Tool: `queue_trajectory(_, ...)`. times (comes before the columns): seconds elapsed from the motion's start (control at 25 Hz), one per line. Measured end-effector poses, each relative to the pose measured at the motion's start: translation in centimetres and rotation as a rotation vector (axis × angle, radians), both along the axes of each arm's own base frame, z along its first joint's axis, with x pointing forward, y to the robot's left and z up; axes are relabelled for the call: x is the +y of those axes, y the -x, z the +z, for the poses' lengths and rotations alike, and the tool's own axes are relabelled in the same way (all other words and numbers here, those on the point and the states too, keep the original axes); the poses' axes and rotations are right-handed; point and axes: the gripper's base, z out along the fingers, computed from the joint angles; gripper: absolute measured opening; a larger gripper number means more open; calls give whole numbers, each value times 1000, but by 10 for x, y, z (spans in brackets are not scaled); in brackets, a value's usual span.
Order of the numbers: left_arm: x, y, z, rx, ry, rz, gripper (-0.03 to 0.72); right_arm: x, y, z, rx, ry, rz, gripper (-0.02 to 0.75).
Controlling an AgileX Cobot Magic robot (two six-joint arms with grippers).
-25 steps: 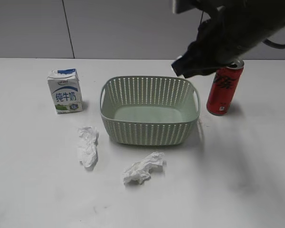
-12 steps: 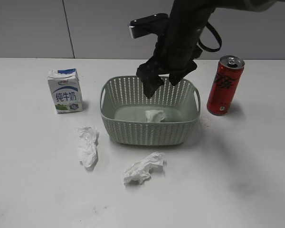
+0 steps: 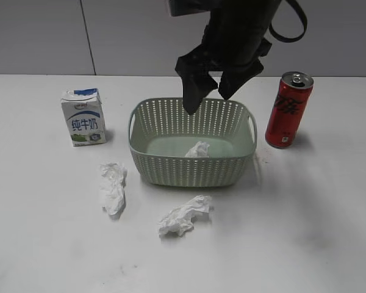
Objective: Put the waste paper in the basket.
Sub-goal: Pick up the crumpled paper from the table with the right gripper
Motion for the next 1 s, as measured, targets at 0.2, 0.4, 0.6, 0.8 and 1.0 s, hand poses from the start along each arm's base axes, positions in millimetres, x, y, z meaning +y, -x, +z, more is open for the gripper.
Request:
queue_trajectory(0.2,0,0,0,0,0,1,587,0,69,8,14,22,268,595)
queue_trajectory(0.4,0,0,0,0,0,2,587,6,112,-38,3,62,708,592)
queue_trajectory(0.6,0,0,0,0,0,2,587,25,125,-75,-186,69,1189,592)
queue_trajectory(0.8,0,0,0,0,0,2,587,50,122,-98,-376,90,1314,592)
queue_trajectory(1.0,0,0,0,0,0,2,587,50,117,-132,-336,202,1427,592)
